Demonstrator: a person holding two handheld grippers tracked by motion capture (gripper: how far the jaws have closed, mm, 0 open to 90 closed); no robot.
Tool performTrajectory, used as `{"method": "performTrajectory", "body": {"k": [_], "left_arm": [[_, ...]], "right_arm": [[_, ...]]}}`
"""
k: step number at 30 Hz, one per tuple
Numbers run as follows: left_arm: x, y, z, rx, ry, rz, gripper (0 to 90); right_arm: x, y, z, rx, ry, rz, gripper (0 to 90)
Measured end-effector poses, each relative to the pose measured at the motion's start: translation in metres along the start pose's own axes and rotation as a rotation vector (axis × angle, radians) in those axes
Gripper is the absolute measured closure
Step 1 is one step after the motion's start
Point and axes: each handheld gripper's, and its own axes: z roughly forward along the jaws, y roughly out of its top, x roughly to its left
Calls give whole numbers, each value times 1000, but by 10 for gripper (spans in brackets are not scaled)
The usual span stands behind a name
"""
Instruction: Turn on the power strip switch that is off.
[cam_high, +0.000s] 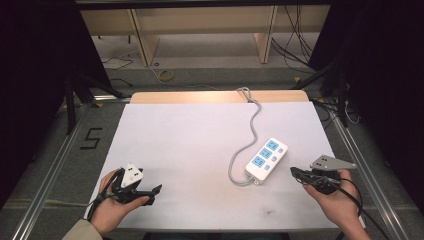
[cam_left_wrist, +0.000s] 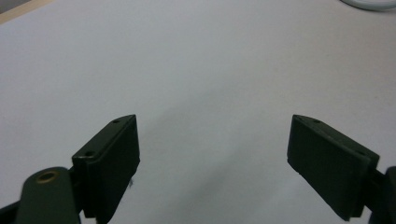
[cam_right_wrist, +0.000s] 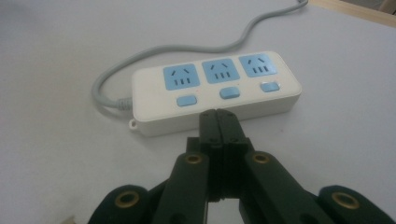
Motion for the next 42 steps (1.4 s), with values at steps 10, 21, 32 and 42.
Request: {"method": "performTrajectory", "body": {"k": [10, 21, 32, 42], "left_arm": [[-1, 1, 1, -2, -3, -3, 168], [-1, 1, 1, -8, -5, -7, 169], [-2, 1, 1, -7, -2, -4, 169], [-2, 1, 1, -9, -2, -3, 169]], "right_arm": [[-5, 10, 13, 27, -2, -1, 900], [-9, 22, 27, 52, 2, -7, 900], [-13, 31, 40, 71, -1, -11, 900], [-16, 35, 46, 87, 2, -12, 900]]}}
